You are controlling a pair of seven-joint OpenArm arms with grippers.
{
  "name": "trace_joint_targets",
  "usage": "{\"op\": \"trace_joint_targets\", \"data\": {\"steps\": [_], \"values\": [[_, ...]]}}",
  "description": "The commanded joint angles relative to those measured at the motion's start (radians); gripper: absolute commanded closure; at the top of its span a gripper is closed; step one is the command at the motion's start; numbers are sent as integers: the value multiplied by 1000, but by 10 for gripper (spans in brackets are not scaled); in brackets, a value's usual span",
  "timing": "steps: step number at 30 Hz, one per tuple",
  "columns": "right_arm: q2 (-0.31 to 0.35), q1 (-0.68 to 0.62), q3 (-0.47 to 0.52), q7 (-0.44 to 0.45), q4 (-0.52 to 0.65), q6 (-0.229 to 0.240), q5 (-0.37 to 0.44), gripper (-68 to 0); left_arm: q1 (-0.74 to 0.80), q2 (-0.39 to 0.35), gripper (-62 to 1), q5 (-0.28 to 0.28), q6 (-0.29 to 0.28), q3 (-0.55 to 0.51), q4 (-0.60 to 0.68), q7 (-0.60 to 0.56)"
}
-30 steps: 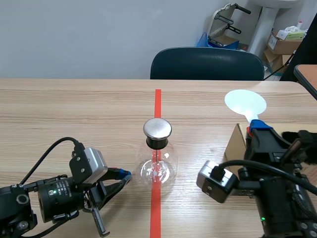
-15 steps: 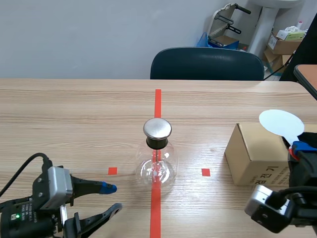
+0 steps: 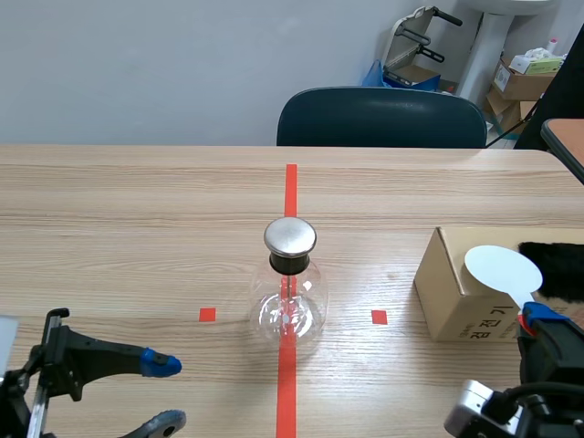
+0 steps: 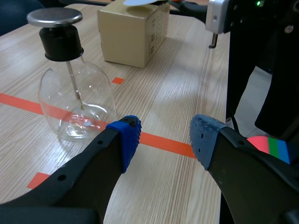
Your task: Do the electroscope experiment
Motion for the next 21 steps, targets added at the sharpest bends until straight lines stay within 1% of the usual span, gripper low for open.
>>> {"op": "trace_joint_targets", "data": {"steps": [1, 3, 6, 10, 12, 14, 17, 21], "values": [[13, 20, 5, -4, -2, -61, -1, -9, 10, -17, -278, -28, -5, -6, 24, -23], [13, 29, 5, -7, -16, -61, -6, -9, 15, -41, -309, -43, -6, -6, 50, -23], [13, 42, 5, -27, -24, -61, -20, -8, 17, -71, -373, -73, -6, -6, 78, -22], [13, 42, 5, -27, -31, -61, -20, -8, 17, -105, -492, -73, -10, -6, 108, -22], [13, 42, 5, -26, -36, -61, -20, -8, 17, -120, -533, -73, -21, -6, 119, -19], [13, 42, 0, -27, -40, -61, -19, -8, 17, -130, -538, -74, -55, -6, 127, -12], [13, 42, -2, -26, -43, -61, -19, -9, 17, -144, -538, -74, -90, -6, 133, -15], [13, 42, -2, -26, -43, -61, -19, -9, 17, -156, -538, -74, -91, -6, 137, -34]]}}
